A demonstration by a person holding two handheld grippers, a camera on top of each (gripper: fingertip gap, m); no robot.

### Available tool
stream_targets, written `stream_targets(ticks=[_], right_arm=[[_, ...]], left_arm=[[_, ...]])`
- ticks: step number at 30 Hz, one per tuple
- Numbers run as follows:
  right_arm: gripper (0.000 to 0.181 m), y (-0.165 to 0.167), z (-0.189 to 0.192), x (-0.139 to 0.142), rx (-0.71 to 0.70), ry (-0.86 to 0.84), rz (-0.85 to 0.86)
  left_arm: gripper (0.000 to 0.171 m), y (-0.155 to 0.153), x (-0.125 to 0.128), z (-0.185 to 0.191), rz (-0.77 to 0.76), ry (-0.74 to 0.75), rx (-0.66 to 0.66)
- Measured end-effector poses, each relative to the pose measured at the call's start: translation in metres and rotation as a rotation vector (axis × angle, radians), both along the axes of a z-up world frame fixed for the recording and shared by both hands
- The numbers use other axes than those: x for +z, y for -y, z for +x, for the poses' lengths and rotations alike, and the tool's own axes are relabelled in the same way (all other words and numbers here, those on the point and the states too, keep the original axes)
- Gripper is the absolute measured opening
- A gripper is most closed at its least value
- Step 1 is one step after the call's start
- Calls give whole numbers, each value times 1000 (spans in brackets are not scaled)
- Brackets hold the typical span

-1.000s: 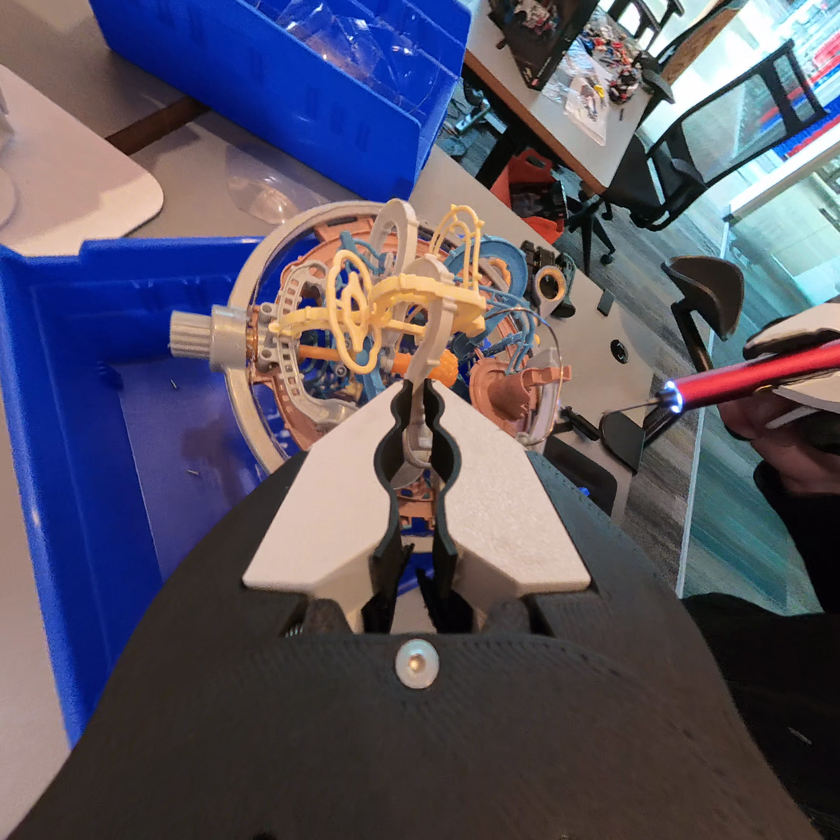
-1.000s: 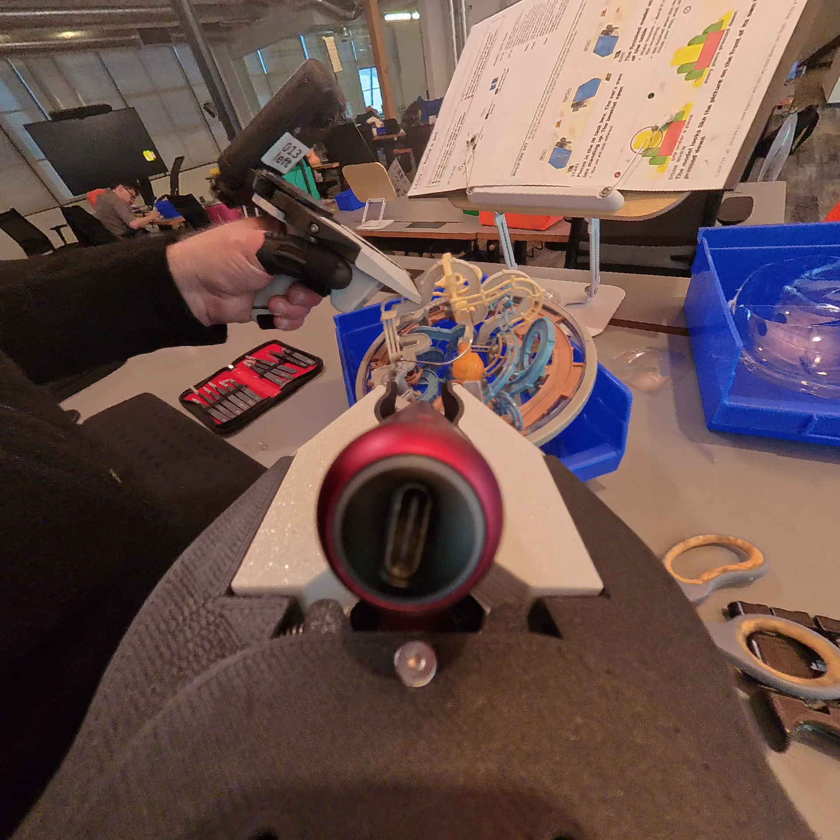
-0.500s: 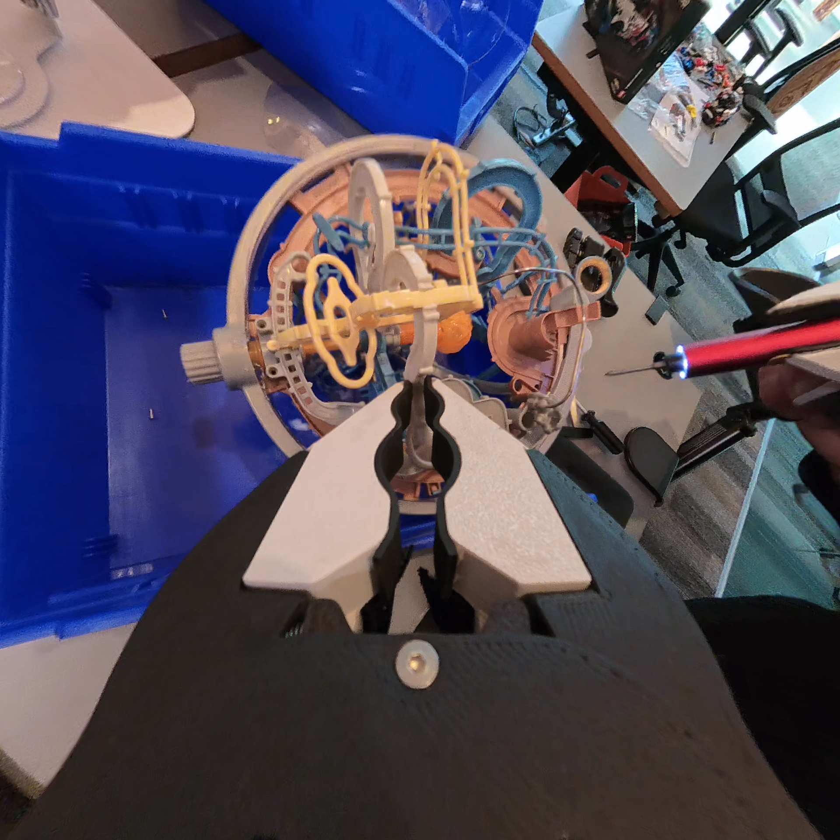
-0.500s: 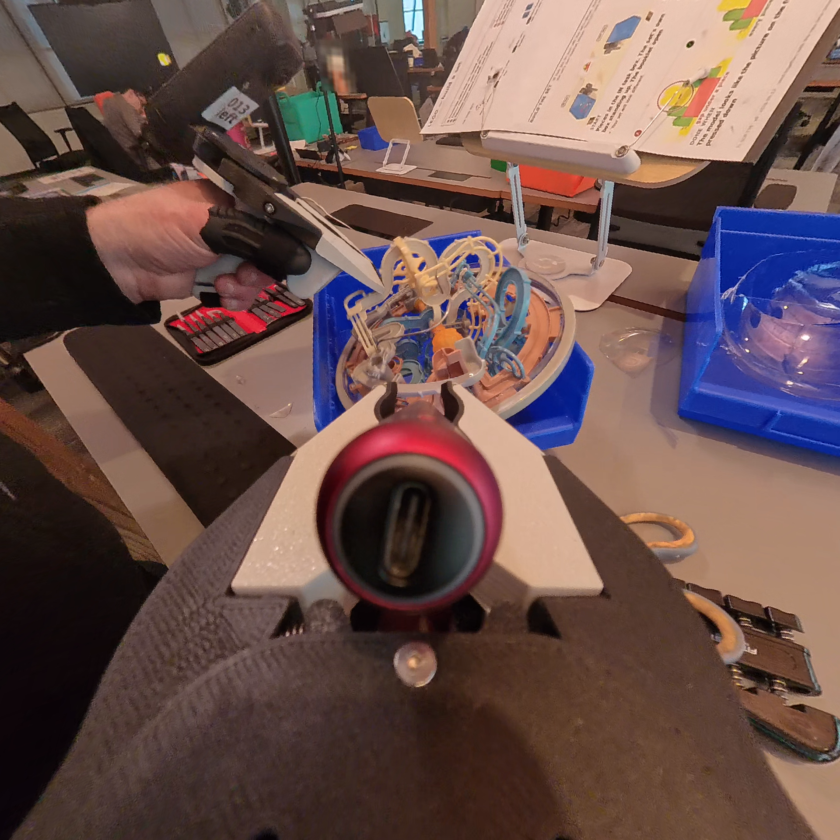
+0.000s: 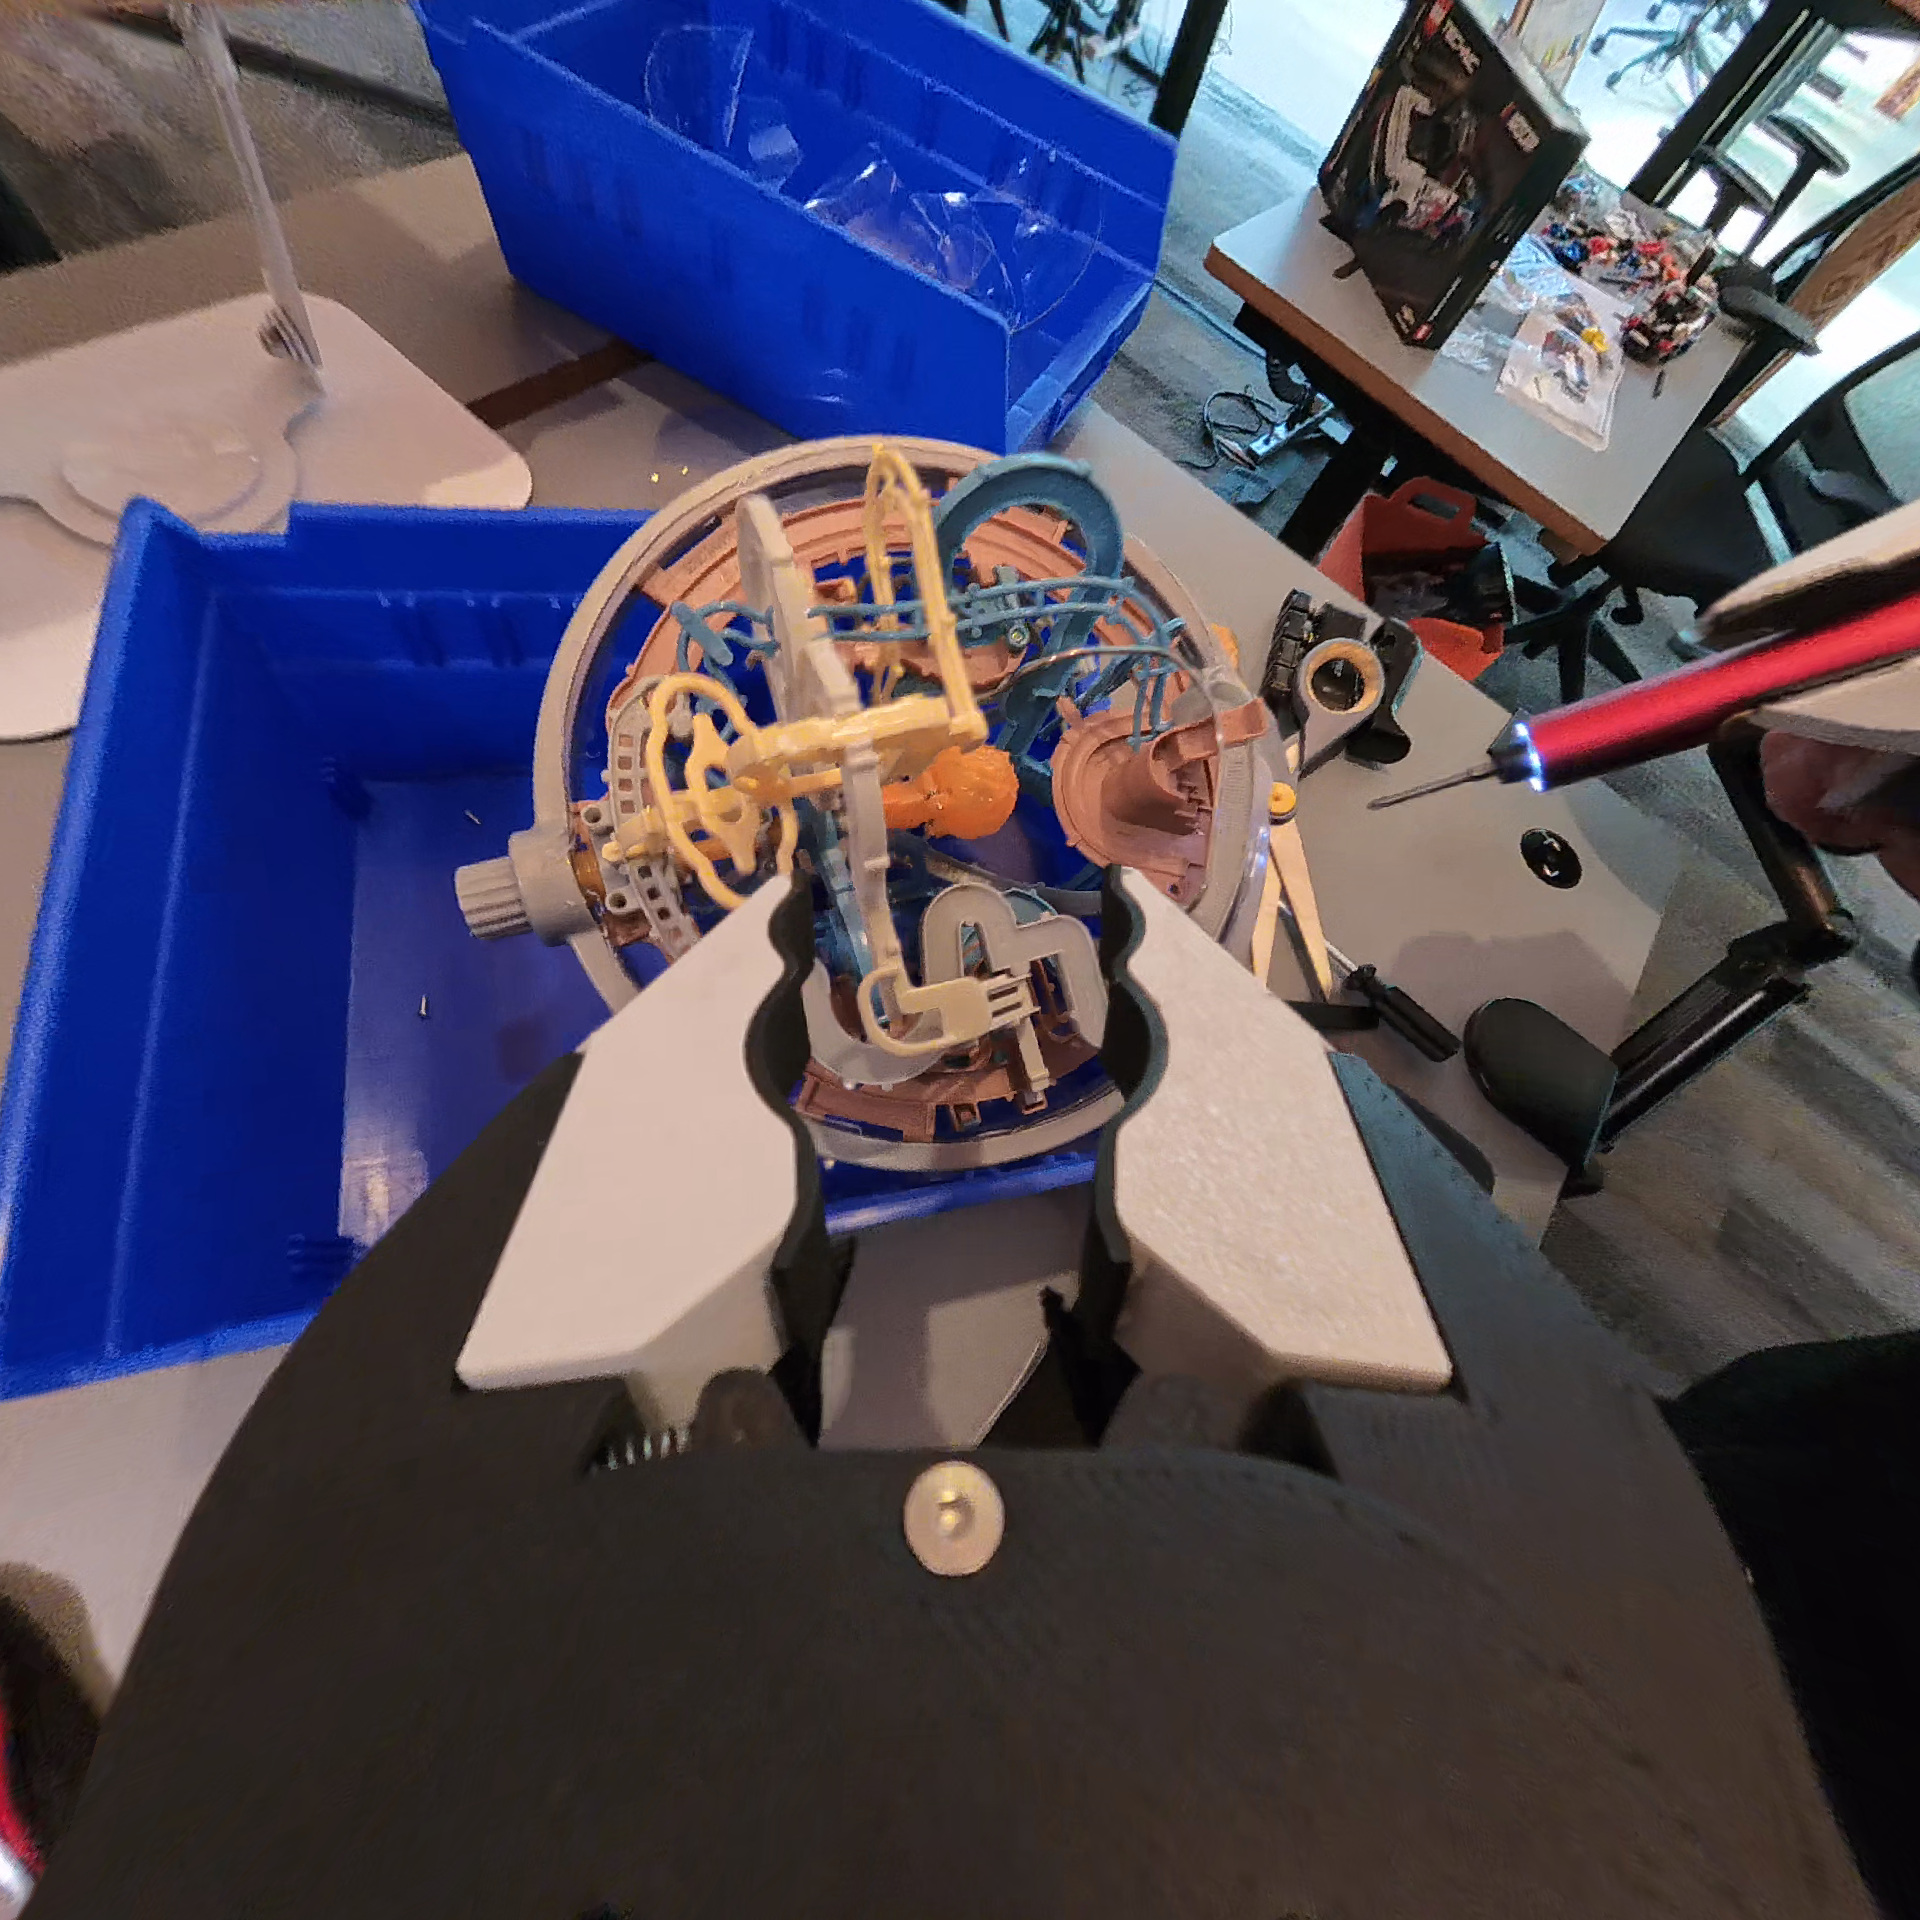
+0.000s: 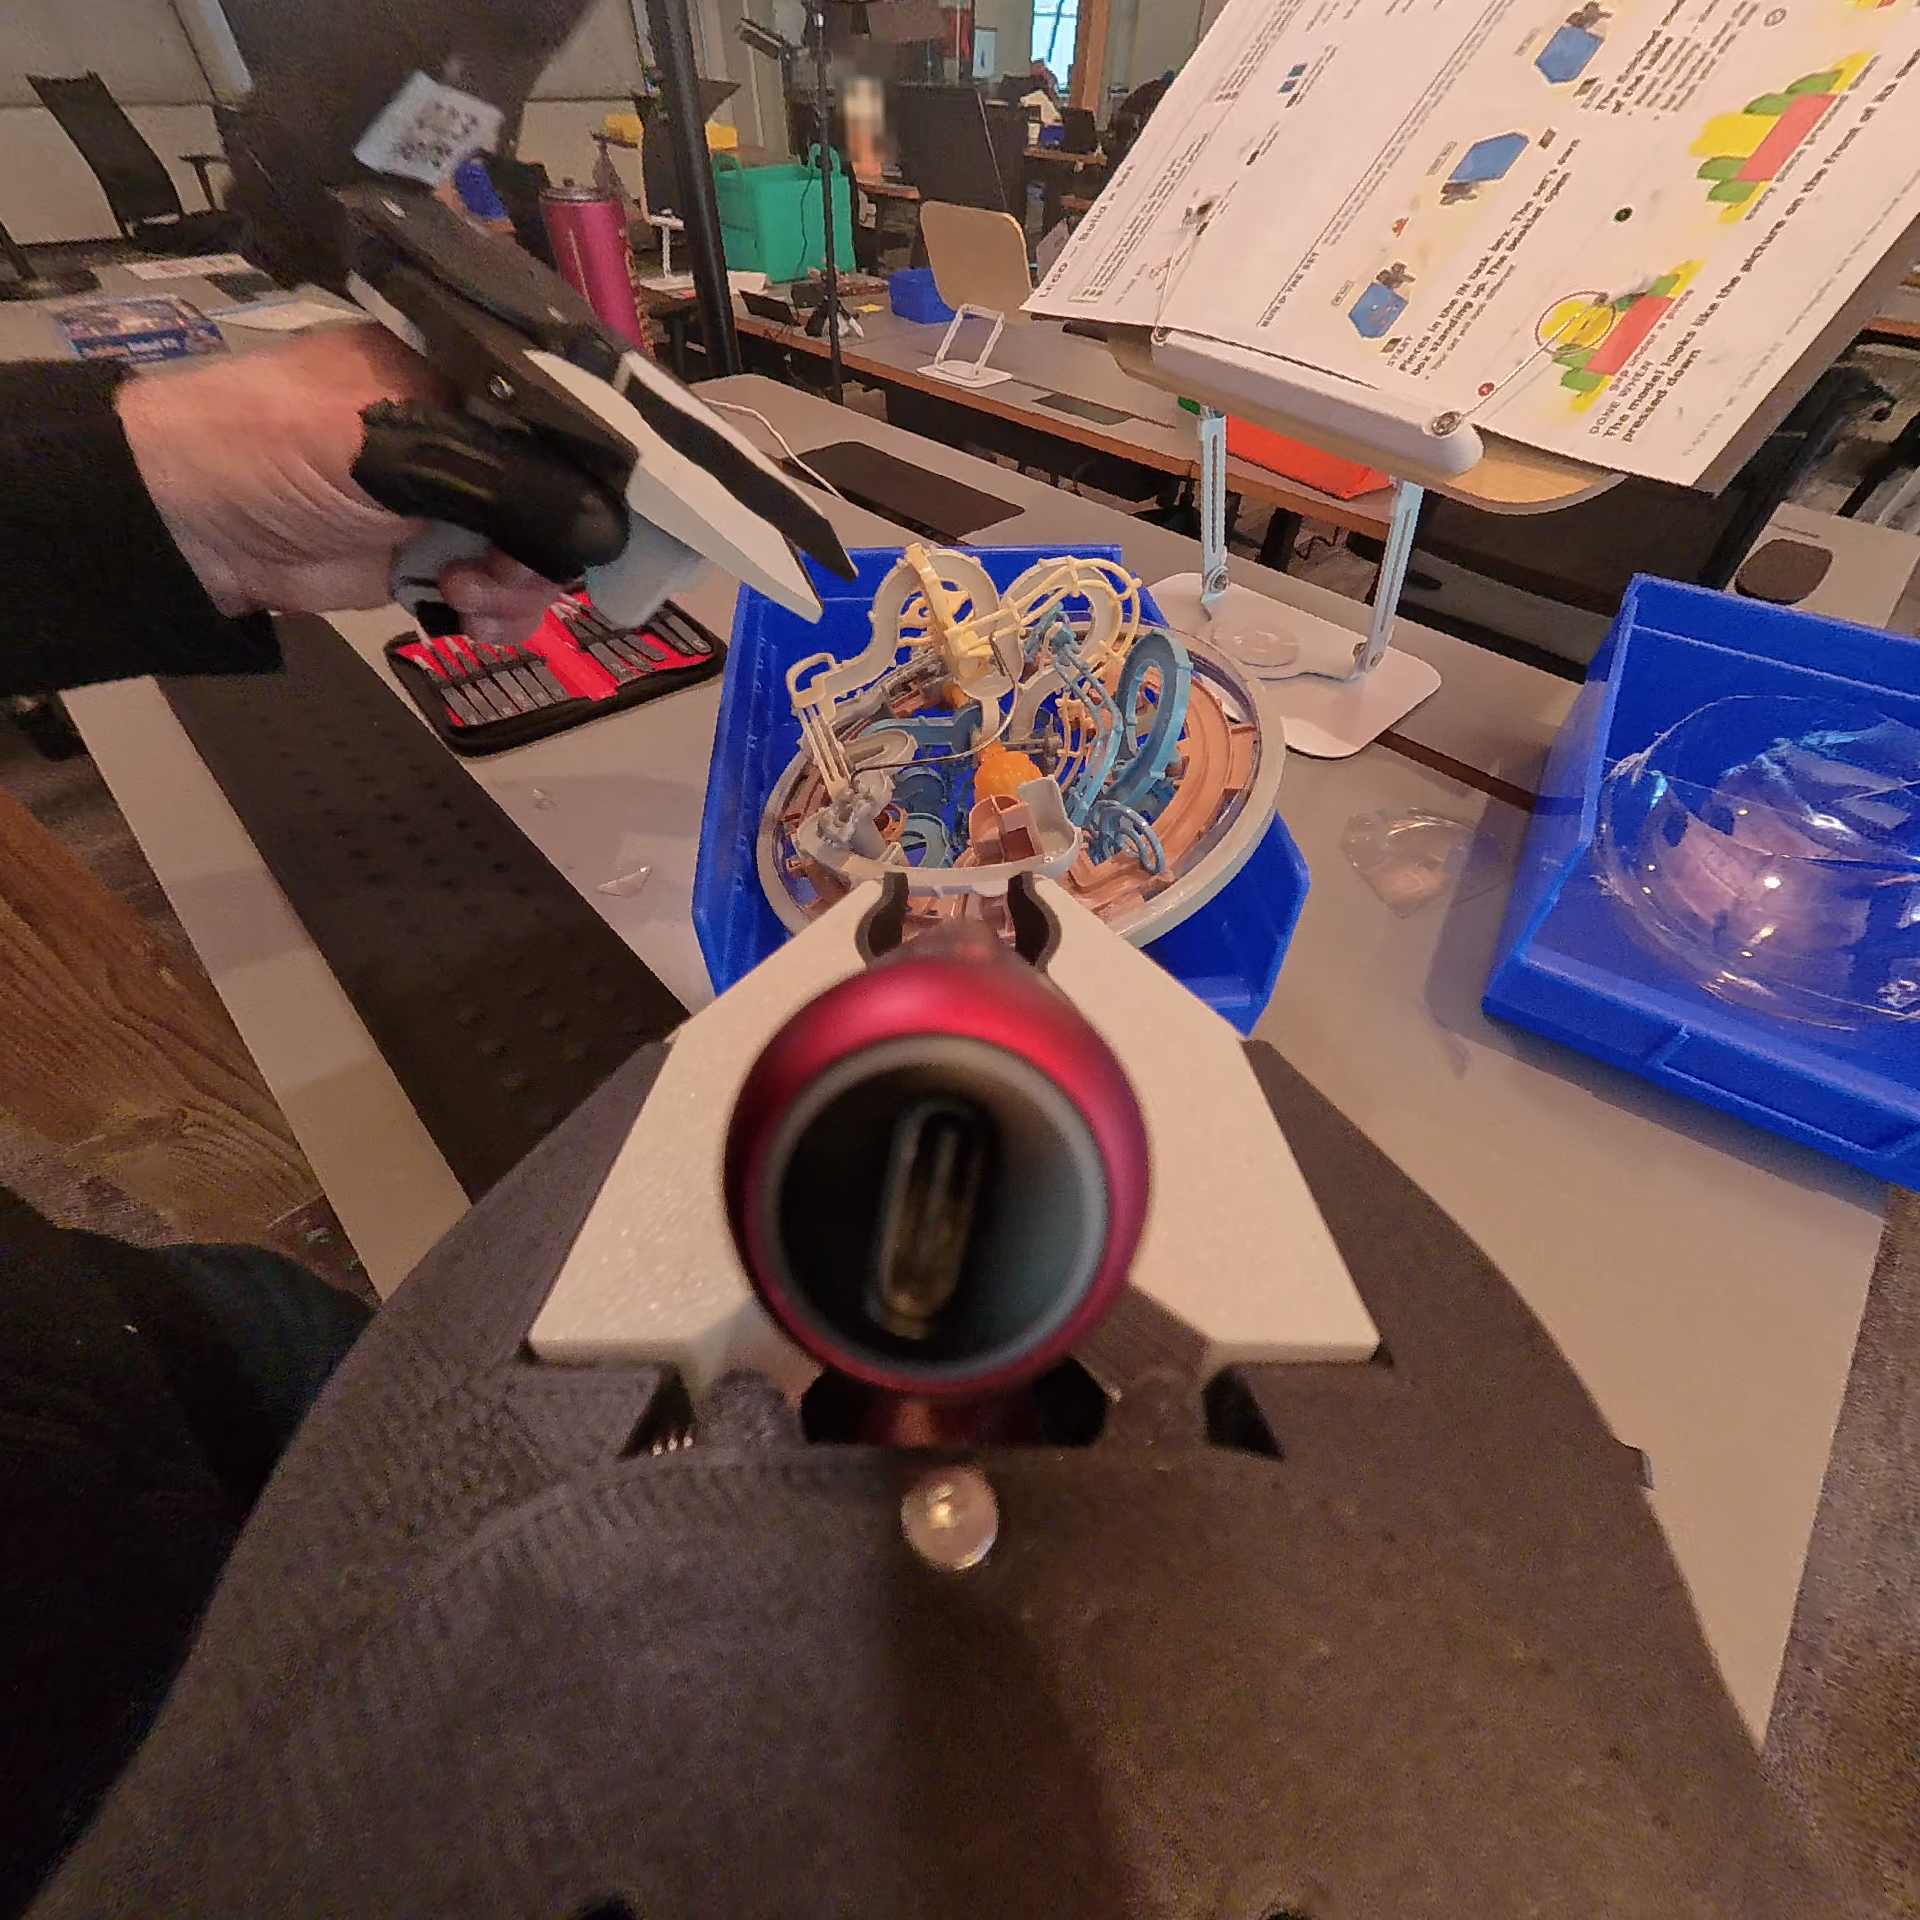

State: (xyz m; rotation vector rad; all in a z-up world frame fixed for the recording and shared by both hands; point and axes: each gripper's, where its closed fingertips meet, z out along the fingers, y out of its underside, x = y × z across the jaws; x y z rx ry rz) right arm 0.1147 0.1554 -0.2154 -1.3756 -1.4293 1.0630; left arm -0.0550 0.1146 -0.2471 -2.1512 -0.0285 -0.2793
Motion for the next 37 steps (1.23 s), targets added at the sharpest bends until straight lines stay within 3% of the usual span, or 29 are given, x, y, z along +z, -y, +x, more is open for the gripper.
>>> stream_targets(ticks=[5,9,13,16,19,25,37], right_arm=[[18,-1,-9,5,-37,10,33],[18,-5,-20,11,-102,55,85],[18,-2,-33,19,-185,106,153],[18,-2,-44,21,-264,153,217],[19,2,-53,22,-311,184,216],[18,7,-62,23,-375,247,205],[18,8,-67,14,-386,346,270]], left_arm=[[52,-14,31,36,62,-196,-263],[58,-33,36,62,77,-404,-553],[51,-44,45,92,150,-387,-769],[38,-41,39,115,213,-414,-847],[37,-47,25,113,263,-546,-827],[25,-48,12,121,327,-605,-849],[20,-51,5,123,386,-570,-675]])
